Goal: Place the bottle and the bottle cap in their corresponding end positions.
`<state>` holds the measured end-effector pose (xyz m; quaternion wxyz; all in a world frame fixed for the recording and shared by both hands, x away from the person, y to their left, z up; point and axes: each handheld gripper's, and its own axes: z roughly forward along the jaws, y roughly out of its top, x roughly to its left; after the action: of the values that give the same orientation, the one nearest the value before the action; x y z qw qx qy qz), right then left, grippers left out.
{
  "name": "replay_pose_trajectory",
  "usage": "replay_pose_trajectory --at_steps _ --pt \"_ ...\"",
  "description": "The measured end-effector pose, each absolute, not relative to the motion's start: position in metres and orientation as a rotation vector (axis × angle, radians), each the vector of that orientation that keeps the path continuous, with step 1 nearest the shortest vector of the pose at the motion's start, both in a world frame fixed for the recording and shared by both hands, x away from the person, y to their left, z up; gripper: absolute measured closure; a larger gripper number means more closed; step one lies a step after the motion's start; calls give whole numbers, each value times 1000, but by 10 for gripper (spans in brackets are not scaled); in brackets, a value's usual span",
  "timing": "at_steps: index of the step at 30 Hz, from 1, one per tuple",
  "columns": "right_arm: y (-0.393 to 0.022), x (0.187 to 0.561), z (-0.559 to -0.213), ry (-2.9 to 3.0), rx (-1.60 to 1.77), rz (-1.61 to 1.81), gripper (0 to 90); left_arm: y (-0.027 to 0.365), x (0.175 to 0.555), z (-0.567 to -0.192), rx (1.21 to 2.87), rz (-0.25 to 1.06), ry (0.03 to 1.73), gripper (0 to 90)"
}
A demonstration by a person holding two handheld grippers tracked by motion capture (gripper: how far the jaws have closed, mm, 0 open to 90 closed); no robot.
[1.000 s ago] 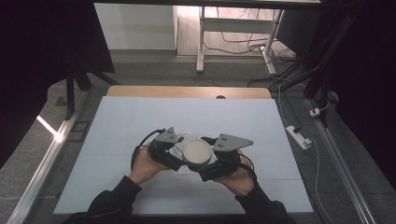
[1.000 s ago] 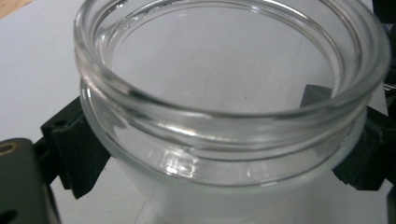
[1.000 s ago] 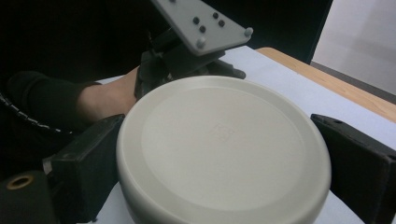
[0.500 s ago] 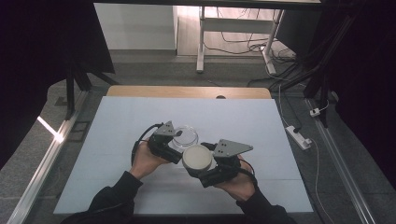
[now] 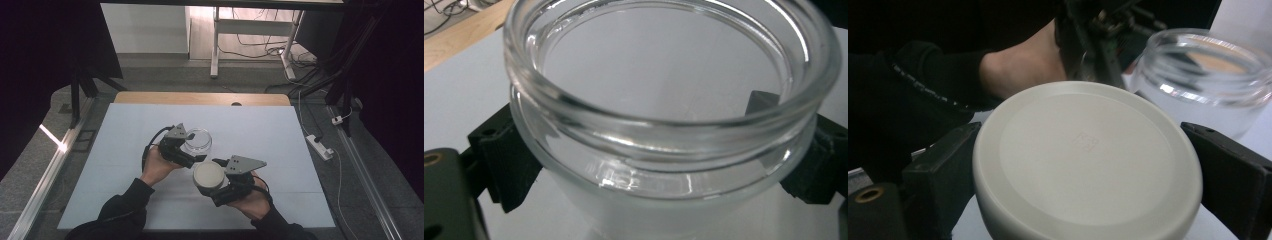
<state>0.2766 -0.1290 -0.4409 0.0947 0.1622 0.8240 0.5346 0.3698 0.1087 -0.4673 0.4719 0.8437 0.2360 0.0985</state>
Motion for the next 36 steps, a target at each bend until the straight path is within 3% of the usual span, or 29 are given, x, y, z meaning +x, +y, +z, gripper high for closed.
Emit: replay_pose_trajectory --at_steps 36 --pt "-113 296 -525 2578 479 1405 70 94 410 -492 2058 276 612 76"
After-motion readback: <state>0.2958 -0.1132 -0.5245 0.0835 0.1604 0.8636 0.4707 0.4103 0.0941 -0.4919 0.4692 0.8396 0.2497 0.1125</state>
